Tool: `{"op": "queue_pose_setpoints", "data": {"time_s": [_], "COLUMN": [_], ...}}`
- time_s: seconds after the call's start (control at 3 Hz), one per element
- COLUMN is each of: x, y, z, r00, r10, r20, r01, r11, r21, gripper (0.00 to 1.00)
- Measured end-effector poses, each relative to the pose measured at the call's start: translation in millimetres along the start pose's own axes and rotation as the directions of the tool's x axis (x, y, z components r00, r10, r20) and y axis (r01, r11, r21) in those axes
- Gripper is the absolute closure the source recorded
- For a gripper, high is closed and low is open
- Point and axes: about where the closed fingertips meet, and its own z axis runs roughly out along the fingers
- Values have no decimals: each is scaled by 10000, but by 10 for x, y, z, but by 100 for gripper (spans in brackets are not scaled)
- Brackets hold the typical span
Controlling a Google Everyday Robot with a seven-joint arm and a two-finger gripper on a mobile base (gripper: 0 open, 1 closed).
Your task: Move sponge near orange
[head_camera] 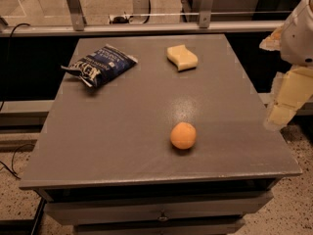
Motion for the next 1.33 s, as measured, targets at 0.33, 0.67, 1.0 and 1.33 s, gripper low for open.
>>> {"op": "queue_pose_setpoints", "data": {"time_s": [0.33, 0.67, 1.0, 1.33], "x": [-26, -165, -422, -754], "y": [-19, -303, -865, -1453], "z": [-6, 237, 644, 1054], "r00": [9999, 9958, 9748, 9328], "r10": [-29, 88, 517, 1181], "r20": [121, 912, 2168, 3405], "r01": [27, -110, -610, -1379], "r11": [9999, 9997, 9975, 9898], "r21": [122, 240, 364, 345], "gripper": [0, 0, 0, 0]}}
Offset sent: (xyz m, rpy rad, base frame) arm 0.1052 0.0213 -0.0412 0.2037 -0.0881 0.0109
